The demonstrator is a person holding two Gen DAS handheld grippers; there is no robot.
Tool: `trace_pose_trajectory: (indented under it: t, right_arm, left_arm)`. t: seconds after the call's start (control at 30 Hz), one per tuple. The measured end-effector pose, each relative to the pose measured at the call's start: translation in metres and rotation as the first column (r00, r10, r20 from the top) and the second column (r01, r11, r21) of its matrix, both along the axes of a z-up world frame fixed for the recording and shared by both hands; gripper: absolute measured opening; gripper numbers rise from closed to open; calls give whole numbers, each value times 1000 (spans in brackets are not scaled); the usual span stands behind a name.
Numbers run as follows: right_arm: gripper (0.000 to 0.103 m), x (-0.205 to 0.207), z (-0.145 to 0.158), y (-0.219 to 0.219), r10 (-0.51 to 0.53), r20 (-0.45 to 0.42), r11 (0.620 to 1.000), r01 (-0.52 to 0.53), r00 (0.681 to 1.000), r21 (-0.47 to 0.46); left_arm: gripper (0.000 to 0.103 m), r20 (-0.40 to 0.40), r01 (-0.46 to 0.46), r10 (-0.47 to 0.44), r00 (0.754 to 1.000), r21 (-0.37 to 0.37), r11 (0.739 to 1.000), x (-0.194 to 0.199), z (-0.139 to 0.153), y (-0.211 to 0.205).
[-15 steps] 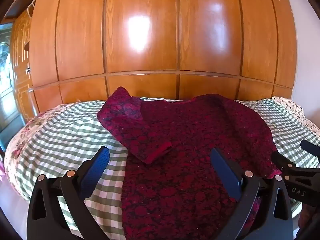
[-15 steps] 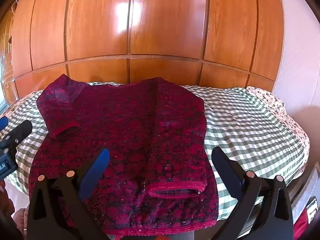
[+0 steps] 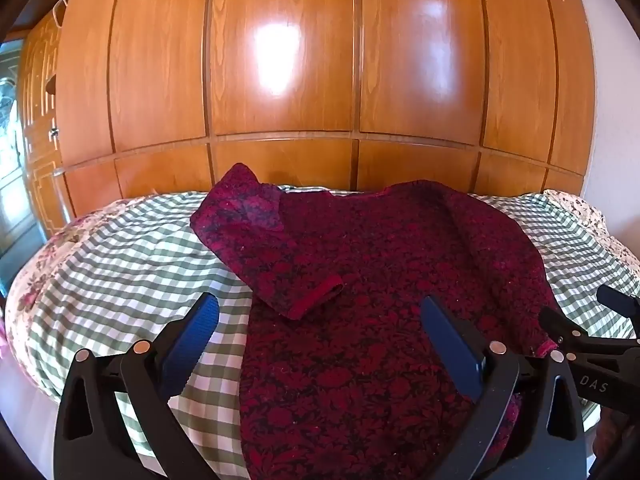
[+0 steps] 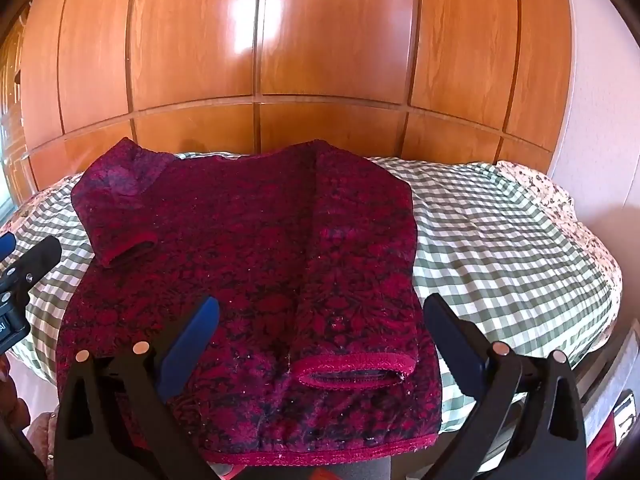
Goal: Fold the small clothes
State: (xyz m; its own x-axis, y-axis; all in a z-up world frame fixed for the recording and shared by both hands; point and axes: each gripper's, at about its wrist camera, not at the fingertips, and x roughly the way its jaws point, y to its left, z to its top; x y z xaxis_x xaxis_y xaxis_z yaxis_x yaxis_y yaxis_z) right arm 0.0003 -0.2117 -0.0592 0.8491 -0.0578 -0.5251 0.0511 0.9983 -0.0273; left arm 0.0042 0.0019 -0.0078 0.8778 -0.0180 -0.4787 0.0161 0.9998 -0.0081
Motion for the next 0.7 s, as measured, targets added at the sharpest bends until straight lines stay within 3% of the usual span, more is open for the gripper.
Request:
trace_pose_trajectory:
  t: [0.7]
  right_arm:
    - [101,1,2,-3,3,10,1000,-4,1000,5]
  left_arm:
    - [100,-42,18,-18,999,-8,1000,7,-6,-1]
